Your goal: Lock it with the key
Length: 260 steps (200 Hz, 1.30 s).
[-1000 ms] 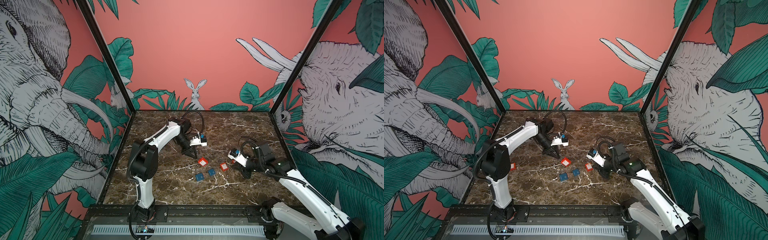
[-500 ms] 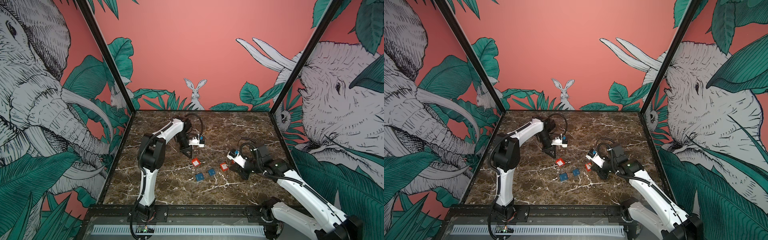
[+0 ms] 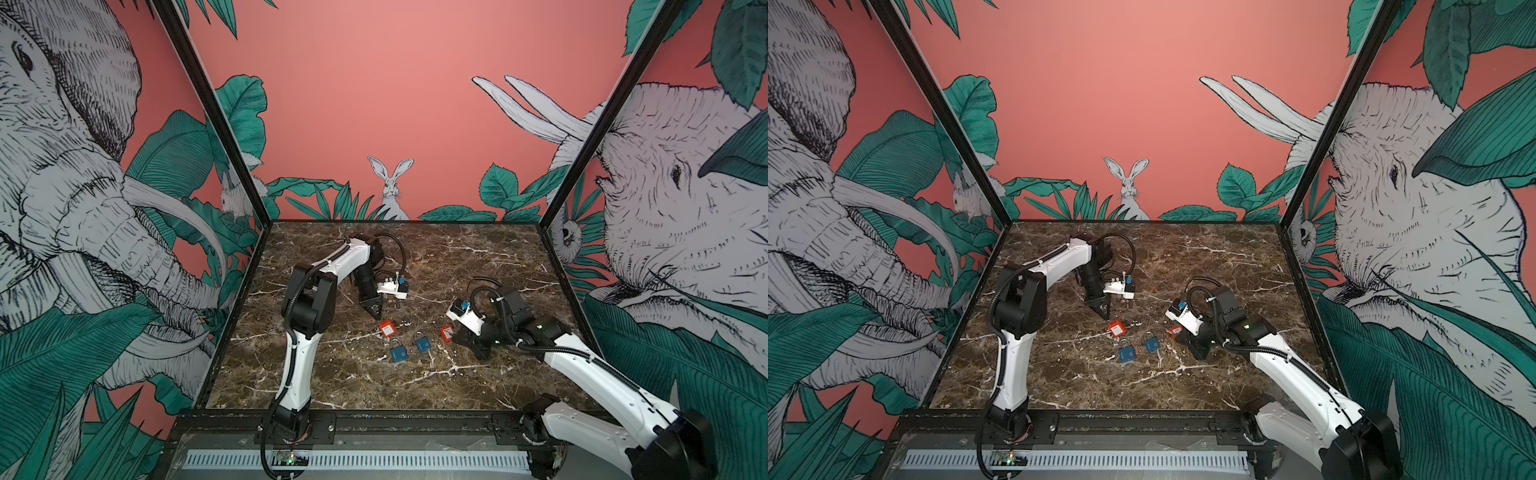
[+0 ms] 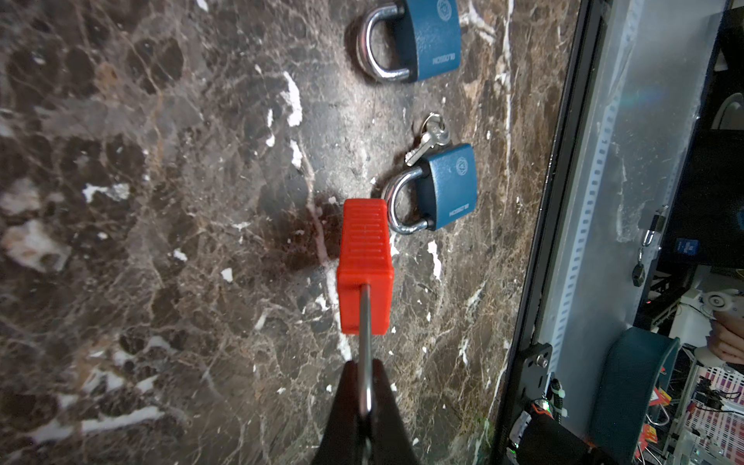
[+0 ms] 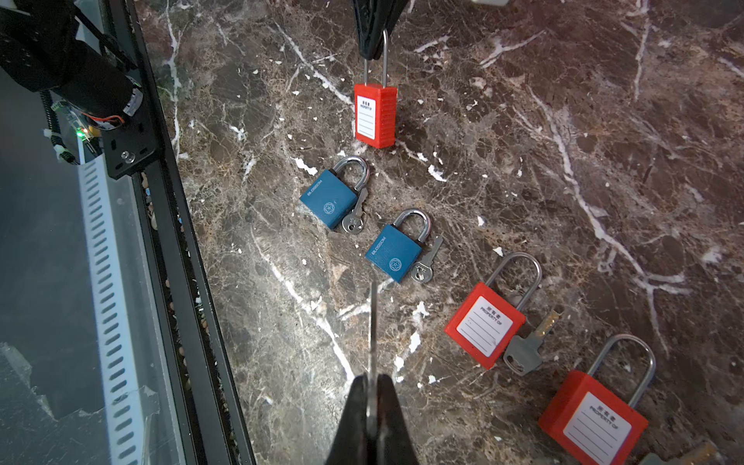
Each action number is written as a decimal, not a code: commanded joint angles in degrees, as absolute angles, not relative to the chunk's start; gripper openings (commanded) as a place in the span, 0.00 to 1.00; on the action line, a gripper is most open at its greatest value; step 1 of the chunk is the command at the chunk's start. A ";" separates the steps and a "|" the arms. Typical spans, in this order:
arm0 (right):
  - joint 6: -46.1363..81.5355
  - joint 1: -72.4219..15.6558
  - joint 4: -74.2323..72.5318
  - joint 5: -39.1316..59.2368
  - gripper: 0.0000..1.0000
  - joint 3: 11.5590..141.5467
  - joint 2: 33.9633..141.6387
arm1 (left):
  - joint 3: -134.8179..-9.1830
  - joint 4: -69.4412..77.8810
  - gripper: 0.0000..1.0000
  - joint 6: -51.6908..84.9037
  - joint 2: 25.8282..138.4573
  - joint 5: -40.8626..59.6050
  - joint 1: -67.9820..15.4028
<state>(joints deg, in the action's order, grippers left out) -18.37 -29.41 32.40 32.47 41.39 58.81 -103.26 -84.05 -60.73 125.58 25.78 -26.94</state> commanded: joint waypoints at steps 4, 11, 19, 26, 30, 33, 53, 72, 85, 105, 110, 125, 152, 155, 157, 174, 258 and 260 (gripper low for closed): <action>-17.11 -30.30 28.67 33.71 0.00 40.69 59.87 | -105.43 -85.05 0.01 -61.67 125.80 24.42 -27.25; -16.87 -30.50 28.19 33.66 0.00 40.69 60.23 | -105.47 -84.19 0.02 -60.77 125.96 23.60 -27.26; -16.57 -30.71 27.83 33.52 0.00 40.70 60.69 | -105.80 -83.91 0.05 -60.78 126.28 23.02 -27.42; -16.39 -30.89 27.57 33.44 0.00 40.69 61.01 | -105.99 -83.27 0.09 -60.50 126.47 22.36 -27.50; -16.31 -30.98 27.51 33.44 0.00 40.69 61.23 | -105.95 -82.82 0.11 -60.12 126.47 22.10 -27.65; -16.22 -31.10 27.41 33.40 0.00 40.70 61.27 | -105.96 -82.64 0.13 -60.03 126.47 22.06 -27.60; -15.56 -31.63 26.53 33.04 0.00 40.69 62.03 | -105.99 -81.30 0.20 -60.09 126.47 21.97 -28.03; -14.80 -32.03 25.49 32.78 0.00 40.54 62.64 | -106.00 -79.59 0.23 -59.86 126.56 21.73 -28.20; -14.21 -32.39 24.65 32.78 0.00 40.34 63.15 | -106.16 -78.45 0.25 -59.72 126.56 21.23 -28.22; -13.72 -33.07 23.71 32.44 0.00 40.34 63.94 | -106.25 -76.53 0.28 -59.77 126.56 20.75 -28.21; -13.55 -33.26 23.57 32.36 0.00 40.41 64.11 | -106.31 -76.34 0.29 -59.97 126.64 20.66 -28.17; -12.83 -33.69 23.21 31.73 0.00 40.69 64.57 | -106.68 -75.78 0.30 -59.83 127.00 20.40 -28.15; -10.48 -33.99 22.60 29.73 0.00 41.38 65.43 | -106.32 -73.33 0.34 -58.98 126.96 19.30 -28.16; -10.13 -34.02 22.41 29.61 0.00 41.35 65.49 | -106.26 -73.05 0.34 -58.90 126.87 19.10 -28.18; -9.89 -34.02 22.30 29.49 0.00 41.38 65.55 | -106.21 -72.84 0.34 -58.85 126.84 19.01 -28.21; -7.81 -34.18 21.22 28.55 0.00 41.40 66.09 | -105.96 -70.84 0.38 -58.37 125.69 18.29 -28.20; 2.83 -36.79 13.57 21.08 0.00 43.60 72.88 | -101.15 -55.99 0.42 -50.70 113.98 14.96 -27.34; 3.17 -36.86 13.41 20.70 0.00 43.77 73.24 | -100.70 -55.37 0.42 -50.23 113.38 15.06 -27.16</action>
